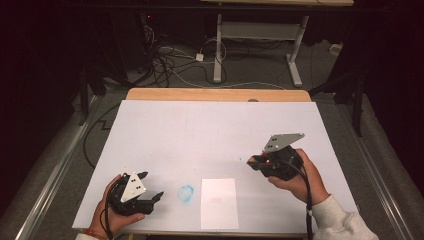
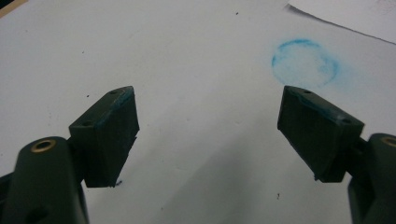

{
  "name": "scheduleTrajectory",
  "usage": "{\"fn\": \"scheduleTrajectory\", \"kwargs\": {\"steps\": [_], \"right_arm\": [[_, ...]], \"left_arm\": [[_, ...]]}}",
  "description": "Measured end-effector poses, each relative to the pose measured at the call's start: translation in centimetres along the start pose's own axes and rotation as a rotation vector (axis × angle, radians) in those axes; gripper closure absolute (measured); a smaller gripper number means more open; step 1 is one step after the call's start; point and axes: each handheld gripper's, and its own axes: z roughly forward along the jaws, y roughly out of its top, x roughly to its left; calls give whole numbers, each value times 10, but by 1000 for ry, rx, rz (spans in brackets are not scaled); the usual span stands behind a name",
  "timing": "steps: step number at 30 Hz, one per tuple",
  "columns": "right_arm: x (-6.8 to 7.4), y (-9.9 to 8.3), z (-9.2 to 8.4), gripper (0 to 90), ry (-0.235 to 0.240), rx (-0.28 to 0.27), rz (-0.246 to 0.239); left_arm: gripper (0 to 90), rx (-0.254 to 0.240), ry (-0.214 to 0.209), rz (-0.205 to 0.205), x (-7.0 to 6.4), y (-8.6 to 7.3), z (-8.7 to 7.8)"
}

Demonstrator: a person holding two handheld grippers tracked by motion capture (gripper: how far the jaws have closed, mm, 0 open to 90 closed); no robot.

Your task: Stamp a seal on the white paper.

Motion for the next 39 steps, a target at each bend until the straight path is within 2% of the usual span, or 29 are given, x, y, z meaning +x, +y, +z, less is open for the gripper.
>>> {"fn": "scheduleTrajectory", "kwargs": {"steps": [6, 11, 17, 28, 30, 39], "right_arm": [[18, 5, 12, 764, 48, 31, -41], [35, 11, 24, 764, 85, 62, -95], [50, 15, 38, 764, 108, 102, -135], [60, 14, 51, 764, 138, 125, -152], [62, 14, 52, 764, 141, 132, -153], [71, 15, 61, 764, 161, 160, -184]], "left_arm": [[192, -17, 3, 13, 0, 0, -2], [192, -14, -1, 1, 0, 0, -2], [193, -11, -5, 6, 1, 0, -3], [193, -12, -6, 4, 0, 0, -2], [193, -14, 0, 16, 1, 0, -2], [194, -6, -9, 7, 0, 0, -1]]}}
